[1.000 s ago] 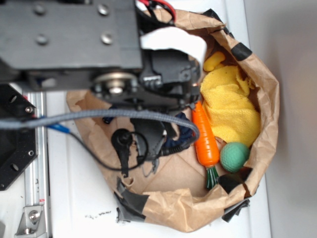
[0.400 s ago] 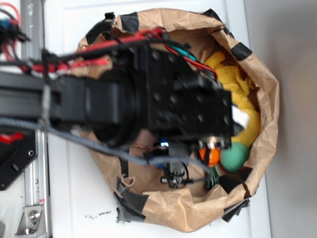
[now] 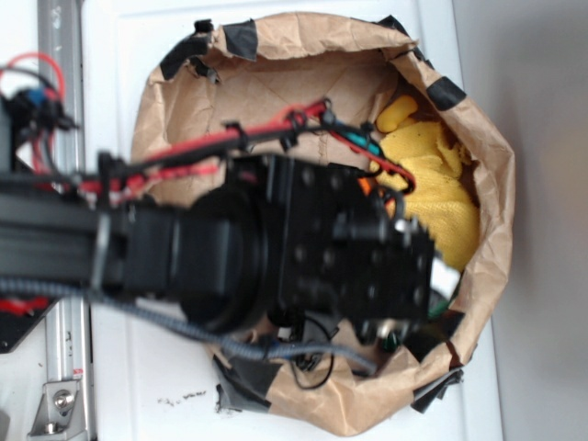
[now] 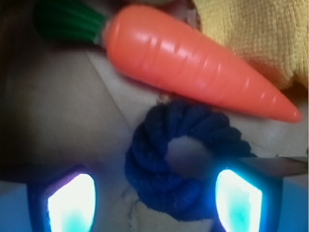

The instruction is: Grab the blue rope.

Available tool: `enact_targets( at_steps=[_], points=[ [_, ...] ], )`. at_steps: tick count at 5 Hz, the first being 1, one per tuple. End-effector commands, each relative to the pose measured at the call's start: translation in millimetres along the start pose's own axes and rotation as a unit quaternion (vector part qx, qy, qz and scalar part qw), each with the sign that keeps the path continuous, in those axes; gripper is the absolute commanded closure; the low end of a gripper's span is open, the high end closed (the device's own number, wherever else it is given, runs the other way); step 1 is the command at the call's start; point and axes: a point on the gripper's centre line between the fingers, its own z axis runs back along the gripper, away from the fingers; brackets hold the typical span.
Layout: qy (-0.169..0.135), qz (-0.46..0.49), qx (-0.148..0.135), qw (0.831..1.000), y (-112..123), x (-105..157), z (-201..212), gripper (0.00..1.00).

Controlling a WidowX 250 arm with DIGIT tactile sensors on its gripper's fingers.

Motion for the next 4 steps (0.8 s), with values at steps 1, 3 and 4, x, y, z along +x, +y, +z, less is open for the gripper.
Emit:
enact_targets(
  at_steps=[1,3,4],
  points=[
    [0.047,-0.044,0.043,0.997,5.8,-17.3,-20.1,0.00],
    [0.053,0.000,0.063,0.997,39.4,-20.3,-22.3,1.00],
    [0.039,0.026,0.048,0.998,50.3,-22.9,-19.8,1.00]
  ],
)
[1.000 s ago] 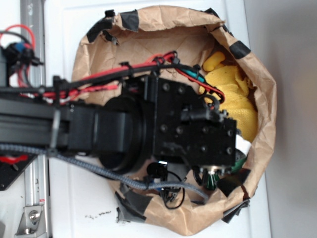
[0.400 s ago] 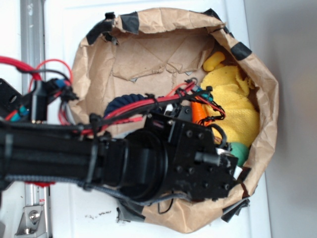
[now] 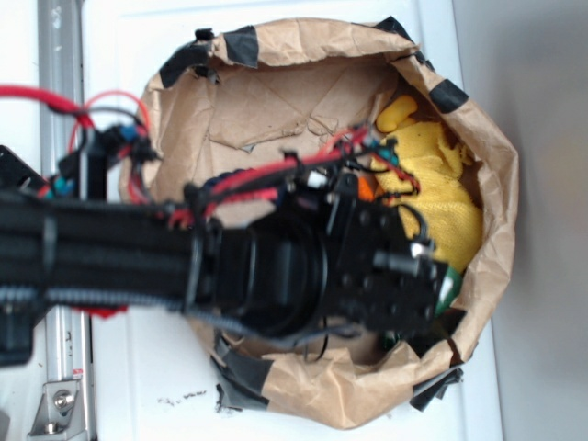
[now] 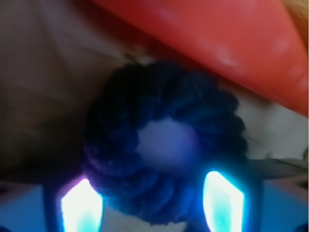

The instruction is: Grab the blue rope.

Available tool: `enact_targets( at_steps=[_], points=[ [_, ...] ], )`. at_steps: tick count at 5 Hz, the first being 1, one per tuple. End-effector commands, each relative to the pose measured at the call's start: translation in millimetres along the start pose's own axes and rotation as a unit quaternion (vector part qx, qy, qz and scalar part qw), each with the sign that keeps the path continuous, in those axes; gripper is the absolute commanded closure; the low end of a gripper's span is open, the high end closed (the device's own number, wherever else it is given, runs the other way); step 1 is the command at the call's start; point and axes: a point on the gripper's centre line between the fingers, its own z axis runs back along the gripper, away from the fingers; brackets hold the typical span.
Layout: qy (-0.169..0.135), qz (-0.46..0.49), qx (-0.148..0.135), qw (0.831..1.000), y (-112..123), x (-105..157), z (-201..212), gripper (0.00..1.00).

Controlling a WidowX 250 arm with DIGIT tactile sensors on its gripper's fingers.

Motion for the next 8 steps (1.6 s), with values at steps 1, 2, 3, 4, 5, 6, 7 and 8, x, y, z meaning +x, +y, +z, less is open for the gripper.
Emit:
enact_targets(
  at_steps=[1,2,3,4,5,6,7,8],
  points=[
    [-0.039,0.058,-0.019,0.997,12.5,-14.7,1.5,1.00],
    [-0.045,0.062,-0.018,0.997,9.1,-14.8,1.6,1.00],
    [-0.082,0.076,-0.046,0.993,8.2,-17.7,21.1,1.00],
    [-0.165,0.101,-0.115,0.974,11.5,-24.6,69.5,1.00],
    [-0.206,0.117,-0.154,0.959,16.6,-31.6,96.3,1.00],
    [-0.204,0.126,-0.150,0.959,18.5,-36.3,97.7,1.00],
    [-0.213,0.132,-0.150,0.956,16.3,-42.1,102.8,1.00],
    [-0.234,0.150,-0.137,0.951,13.1,-57.0,114.5,1.00]
  ],
)
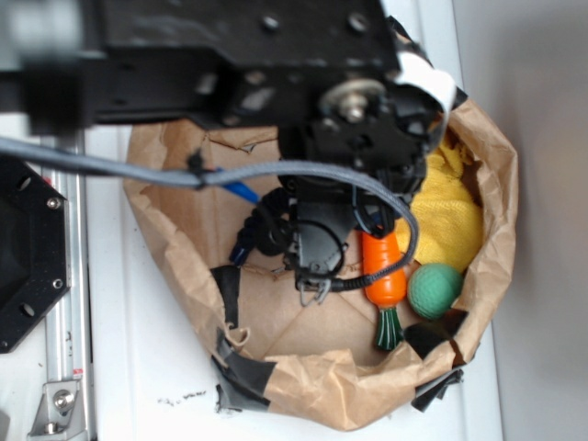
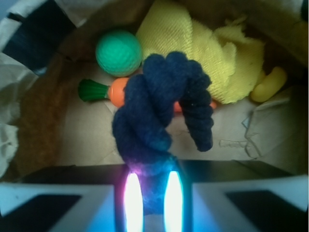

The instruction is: Grab the blue rope.

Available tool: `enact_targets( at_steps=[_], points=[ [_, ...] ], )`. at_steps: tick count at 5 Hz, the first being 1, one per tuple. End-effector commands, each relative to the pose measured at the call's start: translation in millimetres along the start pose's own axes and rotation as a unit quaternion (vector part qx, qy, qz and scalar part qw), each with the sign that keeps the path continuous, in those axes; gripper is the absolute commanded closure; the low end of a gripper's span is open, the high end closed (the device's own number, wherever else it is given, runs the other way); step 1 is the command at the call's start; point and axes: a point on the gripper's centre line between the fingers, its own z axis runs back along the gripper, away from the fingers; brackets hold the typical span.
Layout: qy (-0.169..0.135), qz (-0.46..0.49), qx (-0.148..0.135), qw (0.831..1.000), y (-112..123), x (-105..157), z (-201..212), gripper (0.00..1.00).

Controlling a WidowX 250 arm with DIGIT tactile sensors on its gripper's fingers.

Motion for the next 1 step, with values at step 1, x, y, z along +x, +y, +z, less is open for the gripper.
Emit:
enact_targets(
  at_steps=[1],
  points=[
    [-0.042,0.018,0.037,0.998,-11.2,-38.0,25.6,1.00]
  ],
)
